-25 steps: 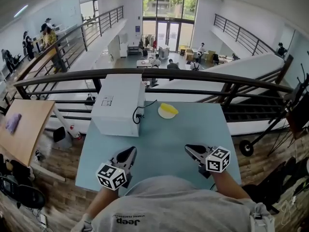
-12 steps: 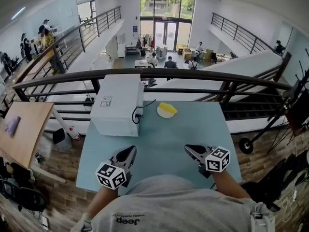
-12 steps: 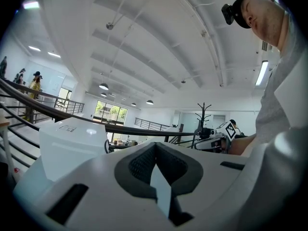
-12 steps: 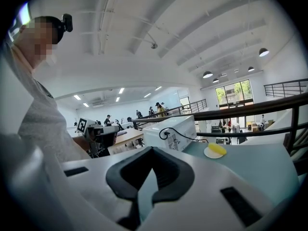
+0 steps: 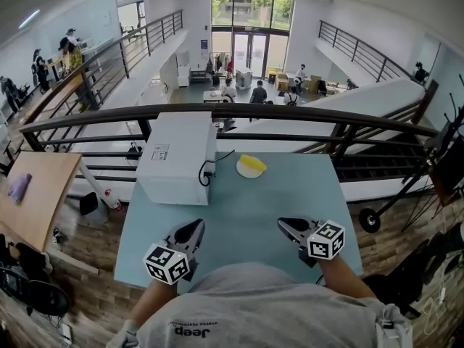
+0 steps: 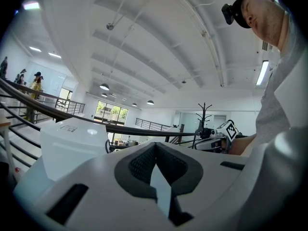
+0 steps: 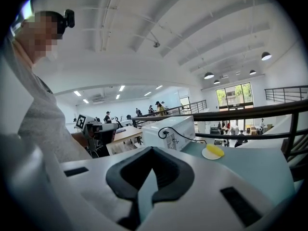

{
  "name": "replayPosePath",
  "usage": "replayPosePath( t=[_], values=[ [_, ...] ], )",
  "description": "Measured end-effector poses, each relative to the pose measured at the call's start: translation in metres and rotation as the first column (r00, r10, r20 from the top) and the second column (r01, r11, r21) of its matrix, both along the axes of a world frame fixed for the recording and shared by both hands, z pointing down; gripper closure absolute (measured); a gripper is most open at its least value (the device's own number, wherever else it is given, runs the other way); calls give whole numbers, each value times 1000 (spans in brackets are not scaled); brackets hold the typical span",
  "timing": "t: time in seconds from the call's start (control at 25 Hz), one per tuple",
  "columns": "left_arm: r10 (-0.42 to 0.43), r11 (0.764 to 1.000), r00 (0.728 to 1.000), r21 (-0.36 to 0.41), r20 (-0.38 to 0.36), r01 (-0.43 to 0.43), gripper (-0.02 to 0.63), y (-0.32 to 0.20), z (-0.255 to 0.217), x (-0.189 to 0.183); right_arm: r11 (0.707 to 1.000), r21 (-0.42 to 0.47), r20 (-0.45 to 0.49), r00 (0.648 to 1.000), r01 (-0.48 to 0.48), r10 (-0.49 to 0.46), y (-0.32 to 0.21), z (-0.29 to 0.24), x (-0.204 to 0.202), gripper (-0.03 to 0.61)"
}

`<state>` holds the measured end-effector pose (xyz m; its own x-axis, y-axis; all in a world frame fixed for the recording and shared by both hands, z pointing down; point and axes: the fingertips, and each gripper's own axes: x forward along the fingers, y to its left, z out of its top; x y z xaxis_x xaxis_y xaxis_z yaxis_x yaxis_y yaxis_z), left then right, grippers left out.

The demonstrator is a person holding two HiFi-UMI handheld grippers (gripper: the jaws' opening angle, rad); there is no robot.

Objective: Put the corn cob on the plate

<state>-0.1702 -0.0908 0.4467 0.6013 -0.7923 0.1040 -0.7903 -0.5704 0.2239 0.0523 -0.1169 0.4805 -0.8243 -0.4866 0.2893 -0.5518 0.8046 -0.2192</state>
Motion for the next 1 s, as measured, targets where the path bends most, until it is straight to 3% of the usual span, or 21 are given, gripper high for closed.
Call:
replayPosePath(
  t=[1.0],
  values=[
    [7,1000,1000,-17,9,-7,604,-3,6,6,1000,-12,-27,1000,12,-12,-1,12,1,561]
  ],
)
